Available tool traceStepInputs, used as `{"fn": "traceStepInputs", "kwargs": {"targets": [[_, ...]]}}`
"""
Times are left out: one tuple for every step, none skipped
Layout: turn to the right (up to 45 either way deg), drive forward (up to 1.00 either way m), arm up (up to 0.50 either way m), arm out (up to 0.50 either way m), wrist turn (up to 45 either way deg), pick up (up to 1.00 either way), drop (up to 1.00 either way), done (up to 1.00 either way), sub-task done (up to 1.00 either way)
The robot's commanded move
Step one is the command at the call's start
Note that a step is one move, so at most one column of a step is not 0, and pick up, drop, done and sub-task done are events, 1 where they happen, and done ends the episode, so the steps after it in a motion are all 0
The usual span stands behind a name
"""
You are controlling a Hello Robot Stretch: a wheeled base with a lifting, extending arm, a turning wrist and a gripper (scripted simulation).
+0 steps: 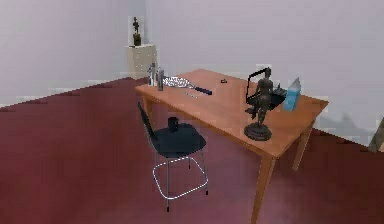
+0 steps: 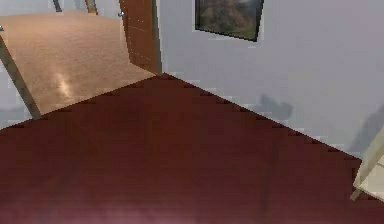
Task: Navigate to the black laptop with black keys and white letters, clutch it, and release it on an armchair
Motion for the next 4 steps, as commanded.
{"fn": "traceStepInputs", "kwargs": {"targets": [[-15.0,0.00,0.00,0.00,0.0,0.00,0.00,0.00,0.00],[0.0,0.35,0.00,0.00,0.0,0.00,0.00,0.00,0.00],[-42.0,0.00,0.00,0.00,0.0,0.00,0.00,0.00,0.00],[45.0,0.00,0.00,0.00,0.0,0.00,0.00,0.00,0.00]]}}
